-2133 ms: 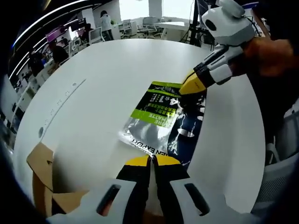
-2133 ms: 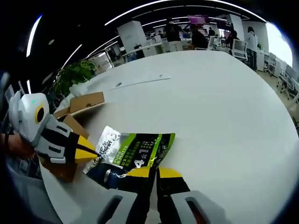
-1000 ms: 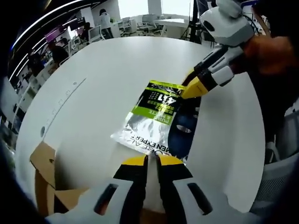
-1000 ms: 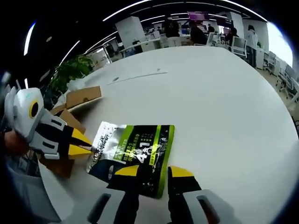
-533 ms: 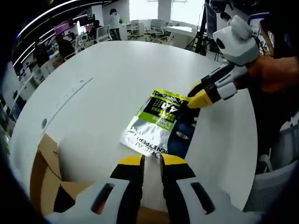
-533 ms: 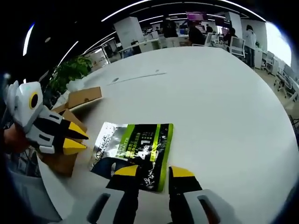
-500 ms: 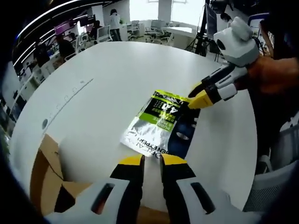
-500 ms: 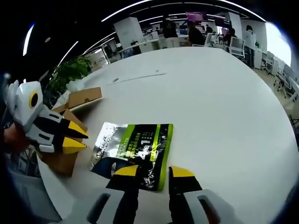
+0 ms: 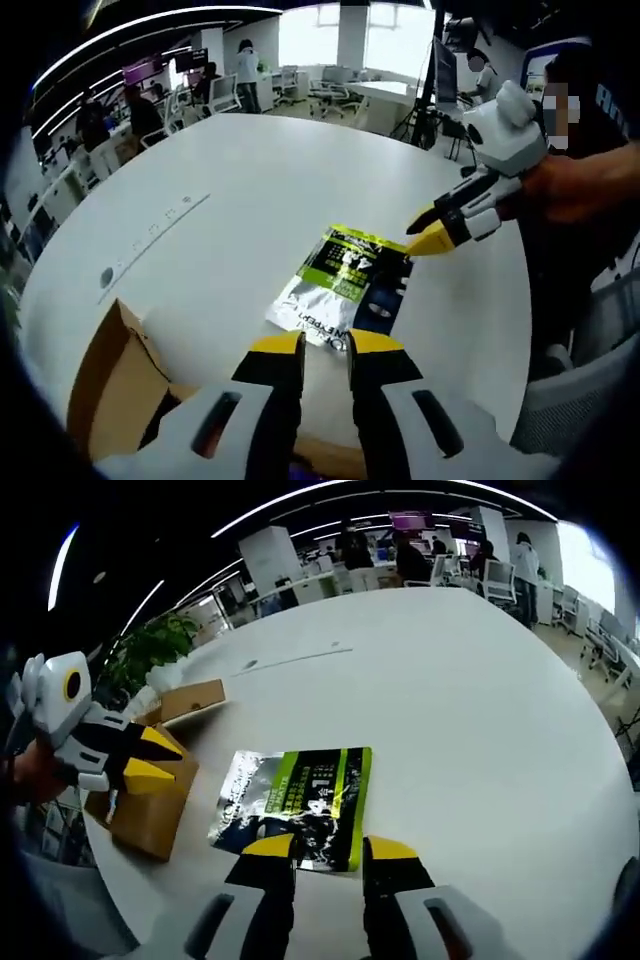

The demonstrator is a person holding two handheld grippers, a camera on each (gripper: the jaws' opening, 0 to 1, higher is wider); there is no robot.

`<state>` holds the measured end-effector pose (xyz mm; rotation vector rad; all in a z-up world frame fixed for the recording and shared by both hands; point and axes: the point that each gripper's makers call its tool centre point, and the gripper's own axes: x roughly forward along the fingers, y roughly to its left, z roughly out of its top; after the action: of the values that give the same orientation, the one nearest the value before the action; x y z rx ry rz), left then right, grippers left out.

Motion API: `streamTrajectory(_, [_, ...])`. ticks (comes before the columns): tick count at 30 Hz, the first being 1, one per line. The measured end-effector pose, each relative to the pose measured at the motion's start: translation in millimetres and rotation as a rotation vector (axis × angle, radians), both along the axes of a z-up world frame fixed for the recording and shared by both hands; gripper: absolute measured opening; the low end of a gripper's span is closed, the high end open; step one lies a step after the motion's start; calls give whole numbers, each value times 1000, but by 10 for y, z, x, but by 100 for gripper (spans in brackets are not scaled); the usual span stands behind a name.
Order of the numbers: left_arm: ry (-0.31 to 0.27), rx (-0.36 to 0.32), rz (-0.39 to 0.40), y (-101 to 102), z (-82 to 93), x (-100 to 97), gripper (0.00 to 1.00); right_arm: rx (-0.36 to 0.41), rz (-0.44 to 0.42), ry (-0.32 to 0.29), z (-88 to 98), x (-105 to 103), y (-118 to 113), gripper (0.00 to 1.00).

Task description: Operate the shoe box by opening the lid, removing the specified soft item, and placing it in the target area until the item is outside and the box remains undamaged.

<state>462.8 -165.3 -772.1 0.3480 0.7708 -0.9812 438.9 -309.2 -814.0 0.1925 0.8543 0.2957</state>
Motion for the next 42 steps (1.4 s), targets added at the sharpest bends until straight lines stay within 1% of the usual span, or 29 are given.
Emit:
streamTrajectory(4, [-9, -5, -3, 57, 67, -12, 15, 12, -14, -28, 80, -38, -17, 22])
streamTrajectory(6, [-12, -15, 9, 111, 110, 1, 15, 22, -24, -49, 130, -49, -19, 22])
streamTrajectory(8, [-2, -43, 36, 160, 150, 13, 15, 44, -45, -61, 183, -69, -5, 23])
streamTrajectory(11, [2, -59, 55, 233, 199, 4, 15, 42, -46, -66, 197, -109, 26, 23])
streamTrajectory(16, [-9, -72, 71, 378, 299, -28, 15, 46, -31, -82, 240, -173, 170, 23])
streamTrajectory(19, [-13, -93, 92, 480, 361, -47, 15, 46, -21, -86, 247, -192, 250, 23])
streamTrajectory(24, [-15, -102, 116, 667, 406, -94, 15, 32, 22, -109, 283, -253, 444, 24])
streamTrajectory(25, [-12, -113, 130, 721, 422, -95, 15, 31, 28, -109, 285, -263, 475, 24])
streamTrajectory(27, [-6, -132, 151, 813, 451, -97, 16, 35, 42, -116, 305, -258, 536, 25])
streamTrajectory(31, [-12, -136, 173, 1003, 487, -107, 16, 37, 56, -127, 354, -258, 637, 26])
streamTrajectory(35, [-12, -140, 188, 1195, 520, -152, 17, 41, 66, -148, 440, -224, 744, 28])
streamTrajectory(39, [-8, -140, 210, 1400, 502, -180, 17, 45, 73, -162, 506, -193, 833, 29])
streamTrajectory(42, [-3, -145, 225, 1510, 502, -214, 18, 46, 90, -174, 583, -199, 966, 30])
